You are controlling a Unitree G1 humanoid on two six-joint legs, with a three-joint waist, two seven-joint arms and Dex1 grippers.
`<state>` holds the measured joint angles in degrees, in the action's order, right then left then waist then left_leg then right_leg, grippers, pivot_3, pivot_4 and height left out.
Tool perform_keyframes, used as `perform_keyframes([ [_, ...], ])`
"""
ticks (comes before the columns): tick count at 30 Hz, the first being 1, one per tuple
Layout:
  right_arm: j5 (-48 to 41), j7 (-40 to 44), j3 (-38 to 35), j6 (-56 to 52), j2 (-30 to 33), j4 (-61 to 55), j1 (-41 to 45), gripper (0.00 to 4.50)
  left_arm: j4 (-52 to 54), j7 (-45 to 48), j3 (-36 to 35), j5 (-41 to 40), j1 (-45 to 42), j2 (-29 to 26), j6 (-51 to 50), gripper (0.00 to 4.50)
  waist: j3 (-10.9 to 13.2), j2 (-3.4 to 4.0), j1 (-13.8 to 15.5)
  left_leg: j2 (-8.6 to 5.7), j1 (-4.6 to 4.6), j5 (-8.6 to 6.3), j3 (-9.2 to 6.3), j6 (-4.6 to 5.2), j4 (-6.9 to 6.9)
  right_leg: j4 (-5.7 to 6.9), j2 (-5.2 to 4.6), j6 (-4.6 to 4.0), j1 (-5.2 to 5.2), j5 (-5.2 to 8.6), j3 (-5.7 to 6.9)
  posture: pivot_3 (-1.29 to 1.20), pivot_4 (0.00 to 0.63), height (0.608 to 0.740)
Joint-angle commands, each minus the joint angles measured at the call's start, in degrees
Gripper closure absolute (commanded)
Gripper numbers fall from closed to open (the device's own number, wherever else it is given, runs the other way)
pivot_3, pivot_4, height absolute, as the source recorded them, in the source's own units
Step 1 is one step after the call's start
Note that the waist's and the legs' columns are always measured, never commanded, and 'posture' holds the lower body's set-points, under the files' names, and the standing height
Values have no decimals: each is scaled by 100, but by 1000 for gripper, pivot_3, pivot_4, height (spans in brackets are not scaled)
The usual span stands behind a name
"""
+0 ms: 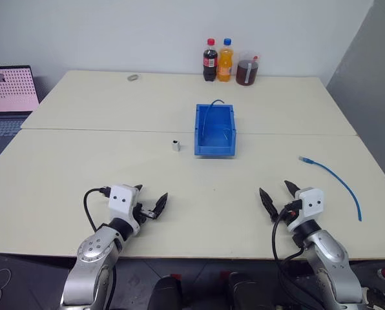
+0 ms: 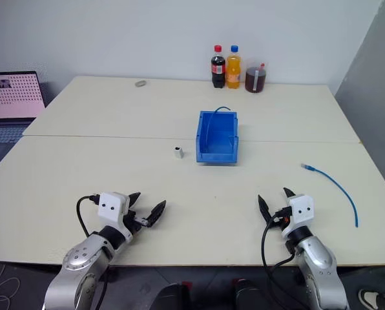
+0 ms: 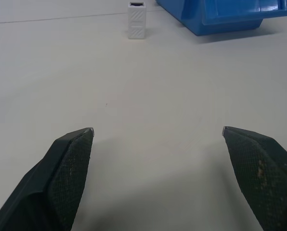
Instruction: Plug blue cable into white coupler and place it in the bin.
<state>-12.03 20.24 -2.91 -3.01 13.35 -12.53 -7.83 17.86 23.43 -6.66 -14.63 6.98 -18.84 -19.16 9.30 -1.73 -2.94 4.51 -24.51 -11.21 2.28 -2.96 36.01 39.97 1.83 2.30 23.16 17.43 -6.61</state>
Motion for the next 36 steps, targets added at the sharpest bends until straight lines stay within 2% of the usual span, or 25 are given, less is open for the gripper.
perform_keyframes([
  [1, 21, 2, -24, 94, 16, -113, 22, 32, 115, 82, 79, 60, -44, -64, 203, 0, 0, 0, -1, 0, 0, 0, 0, 0, 0, 0, 0, 0, 0, 0, 0, 0, 150, 740],
  [11, 27, 42, 8, 75, 34, -88, 67, 32, 144, 71, 87, 94, 26, -79, 217, 0, 0, 0, -15, 0, 0, 0, 0, 0, 0, 0, 0, 0, 0, 0, 0, 0, 150, 740],
  [24, 49, 57, 0, 105, 33, -51, 133, 32, -40, 826, -218, -379, -34, -299, 925, 0, 0, 0, -20, 0, 0, 0, -1, 0, 0, 0, 0, -1, 0, 1, 1, 0, 150, 740],
  [30, 91, -100, -82, 93, 10, -302, 121, 32, 6, 1634, -54, -936, -754, -744, 527, 0, 0, 0, -13, 0, -1, 0, -6, 0, 0, 1, 1, -1, 0, 1, 8, 0, 150, 740],
  [36, -131, -363, -774, -260, 247, -640, 121, 32, 199, 2567, 488, -1357, -1286, -1253, -4, 0, 1, 1, -18, -2, -3, 0, -1, 0, -1, -1, 1, -2, -1, 1, 4, 0, 150, 740],
])
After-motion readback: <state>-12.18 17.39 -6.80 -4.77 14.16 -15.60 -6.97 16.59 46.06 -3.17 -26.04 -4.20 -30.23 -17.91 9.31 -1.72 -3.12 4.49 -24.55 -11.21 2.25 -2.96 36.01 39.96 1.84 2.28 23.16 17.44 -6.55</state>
